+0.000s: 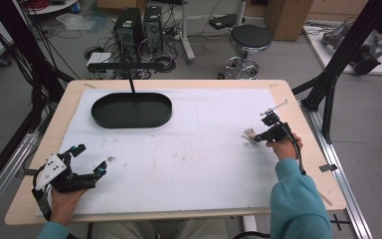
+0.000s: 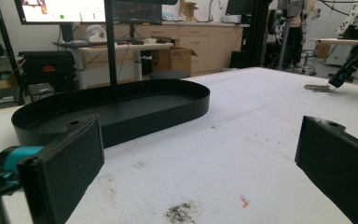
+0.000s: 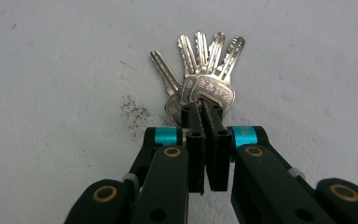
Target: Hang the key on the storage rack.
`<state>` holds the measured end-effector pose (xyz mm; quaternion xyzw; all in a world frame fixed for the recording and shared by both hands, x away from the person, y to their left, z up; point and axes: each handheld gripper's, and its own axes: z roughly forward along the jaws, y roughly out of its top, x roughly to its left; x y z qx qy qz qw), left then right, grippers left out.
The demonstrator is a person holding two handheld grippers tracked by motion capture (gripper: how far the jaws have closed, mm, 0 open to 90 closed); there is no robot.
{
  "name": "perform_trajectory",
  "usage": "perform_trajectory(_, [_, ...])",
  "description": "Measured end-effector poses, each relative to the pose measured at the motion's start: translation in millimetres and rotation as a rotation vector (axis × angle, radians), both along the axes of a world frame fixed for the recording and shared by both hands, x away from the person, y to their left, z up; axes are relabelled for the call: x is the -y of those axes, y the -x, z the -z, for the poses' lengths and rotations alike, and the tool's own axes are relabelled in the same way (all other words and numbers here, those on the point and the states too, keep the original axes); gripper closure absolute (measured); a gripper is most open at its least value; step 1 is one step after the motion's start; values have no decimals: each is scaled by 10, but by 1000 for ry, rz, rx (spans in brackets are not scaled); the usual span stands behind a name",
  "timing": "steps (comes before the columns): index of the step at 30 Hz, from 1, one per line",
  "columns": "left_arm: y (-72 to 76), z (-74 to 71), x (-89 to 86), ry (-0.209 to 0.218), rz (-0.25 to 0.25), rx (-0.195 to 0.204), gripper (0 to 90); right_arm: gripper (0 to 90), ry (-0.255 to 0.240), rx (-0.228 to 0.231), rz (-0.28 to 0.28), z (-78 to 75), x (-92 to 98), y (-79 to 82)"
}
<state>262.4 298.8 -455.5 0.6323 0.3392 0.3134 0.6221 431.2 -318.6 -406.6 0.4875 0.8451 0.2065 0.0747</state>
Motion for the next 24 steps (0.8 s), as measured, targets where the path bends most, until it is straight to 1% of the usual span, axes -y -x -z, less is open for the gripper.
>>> perform_trajectory(4, [-1,0,0,1,0,0,17,888,12,15,-7,-13,-10,8])
perform_trajectory(8, [-3,-1,-5,-1,0,-1,17,889,4,16,-13,-29,-10,19])
perform_trajectory(9, [-3,-1,-6,-2,-2,-3,17,889,8,25,-26,-35,-2,20])
perform_trajectory(10, [-5,-2,0,3,-9,-4,17,889,-11,29,-31,-57,-2,35])
perform_trajectory(11, [-6,-4,2,-4,-11,-6,17,889,-11,29,-31,-57,-2,35])
perform_trajectory(12, [-8,-5,7,-8,-7,-7,17,890,-51,42,-27,-78,15,43])
perform_trajectory(13, [-10,-7,10,-12,-6,-9,17,890,-51,42,-27,-78,15,43])
perform_trajectory(14, [-11,-9,13,-16,-6,-9,17,890,-65,48,-29,-98,19,51])
perform_trajectory(16, [-19,-16,13,-20,-12,-22,17,891,-99,78,-39,-131,36,64])
perform_trajectory(18, [-29,-36,16,-42,-20,-47,17,891,-139,99,-44,-183,44,95])
perform_trajectory(19, [-33,-58,22,-61,-27,-52,17,891,-173,133,-59,-228,55,116])
perform_trajectory(20, [-35,-87,28,-70,-25,-53,17,891,-173,133,-59,-228,55,116])
perform_trajectory(21, [-36,-118,31,-64,-24,-49,17,890,-214,168,-87,-289,55,146])
perform_trajectory(22, [-37,-153,35,-60,-20,-44,17,890,-214,168,-87,-289,55,146])
perform_trajectory(23, [-40,-187,42,-59,-15,-38,17,890,-227,181,-102,-328,43,164])
perform_trajectory(24, [-47,-223,51,-62,-2,-34,17,890,-249,220,-146,-409,10,200])
